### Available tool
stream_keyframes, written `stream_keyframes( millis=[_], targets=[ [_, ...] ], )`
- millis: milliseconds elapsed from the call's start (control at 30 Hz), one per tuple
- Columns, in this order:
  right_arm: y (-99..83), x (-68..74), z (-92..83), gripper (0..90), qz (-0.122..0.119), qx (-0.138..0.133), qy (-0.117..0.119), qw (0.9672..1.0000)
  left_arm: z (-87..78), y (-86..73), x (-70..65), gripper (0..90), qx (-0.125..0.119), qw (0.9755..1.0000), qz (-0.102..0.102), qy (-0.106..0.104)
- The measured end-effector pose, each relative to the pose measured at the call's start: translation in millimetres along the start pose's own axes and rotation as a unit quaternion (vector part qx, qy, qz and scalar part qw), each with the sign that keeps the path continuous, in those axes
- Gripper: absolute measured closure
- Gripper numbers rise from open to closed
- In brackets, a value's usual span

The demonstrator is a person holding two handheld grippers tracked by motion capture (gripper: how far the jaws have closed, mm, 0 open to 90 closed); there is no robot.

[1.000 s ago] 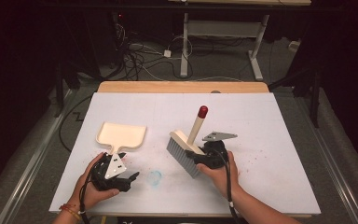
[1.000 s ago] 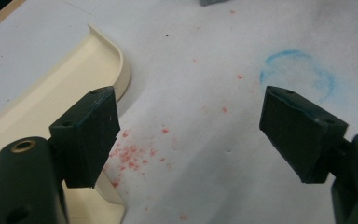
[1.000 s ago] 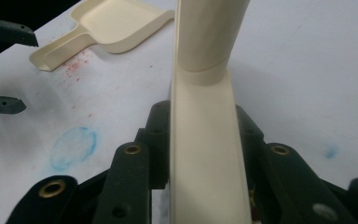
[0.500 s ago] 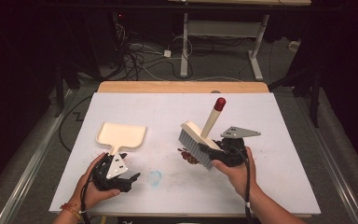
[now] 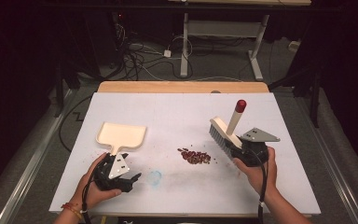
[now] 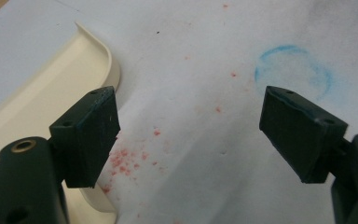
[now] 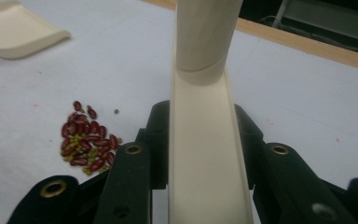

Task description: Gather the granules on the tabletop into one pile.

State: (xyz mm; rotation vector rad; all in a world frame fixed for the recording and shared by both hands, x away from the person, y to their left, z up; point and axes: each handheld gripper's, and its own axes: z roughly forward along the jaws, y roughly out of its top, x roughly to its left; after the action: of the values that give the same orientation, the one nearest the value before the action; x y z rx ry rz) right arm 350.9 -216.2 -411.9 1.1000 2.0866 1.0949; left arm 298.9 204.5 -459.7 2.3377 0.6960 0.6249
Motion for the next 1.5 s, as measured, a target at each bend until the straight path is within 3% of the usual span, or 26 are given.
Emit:
stream_keyframes(
  millis=[67, 233, 567, 833, 1033, 1200, 1233, 1333, 1433, 1500],
  targets=[
    [-3.2, 1.6, 7.2, 67.5, -0.006, 0.011, -0.016, 0.9998, 0.0, -0.1, 0.1, 19.3, -0.001, 1.0000, 0.000, -0.001],
    [-7.4, 11.9, 23.4, 67.6, -0.018, 0.035, -0.015, 0.9991, -0.4, -0.7, 0.3, 19.4, -0.004, 1.0000, -0.001, -0.001],
    [-2.5, 66.5, 40.3, 67.4, -0.091, 0.028, -0.010, 0.9954, -0.6, -0.5, -0.2, 19.4, -0.004, 1.0000, 0.001, -0.002],
    [2.6, 93.9, 48.5, 67.4, -0.116, 0.014, 0.002, 0.9932, 0.6, -0.3, -0.4, 19.4, 0.000, 1.0000, 0.002, -0.003],
    [5.3, 90.0, 44.8, 67.5, -0.118, 0.005, 0.004, 0.9930, -0.5, -1.0, -0.6, 19.4, -0.002, 1.0000, 0.001, -0.001],
    [11.6, 72.4, 37.4, 67.5, -0.112, -0.009, 0.005, 0.9937, -1.3, -1.4, -0.1, 19.4, -0.002, 1.0000, 0.000, -0.001],
    [13.3, 66.4, 36.5, 67.5, -0.112, -0.018, 0.015, 0.9935, -1.2, -1.4, 0.1, 19.5, -0.002, 1.0000, 0.000, -0.001],
    [19.5, 46.9, 40.3, 67.5, -0.133, -0.049, 0.049, 0.9888, 0.5, -1.0, 0.5, 19.5, 0.001, 1.0000, -0.002, -0.003],
    [26.5, 27.0, 56.0, 67.4, -0.179, -0.085, 0.107, 0.9743, 1.8, 0.5, 1.1, 19.5, 0.002, 1.0000, -0.004, -0.003],
    [31.3, 20.1, 70.6, 67.5, -0.196, -0.085, 0.141, 0.9666, 2.4, 1.6, 1.1, 19.5, 0.001, 1.0000, -0.002, 0.000]
  ],
)
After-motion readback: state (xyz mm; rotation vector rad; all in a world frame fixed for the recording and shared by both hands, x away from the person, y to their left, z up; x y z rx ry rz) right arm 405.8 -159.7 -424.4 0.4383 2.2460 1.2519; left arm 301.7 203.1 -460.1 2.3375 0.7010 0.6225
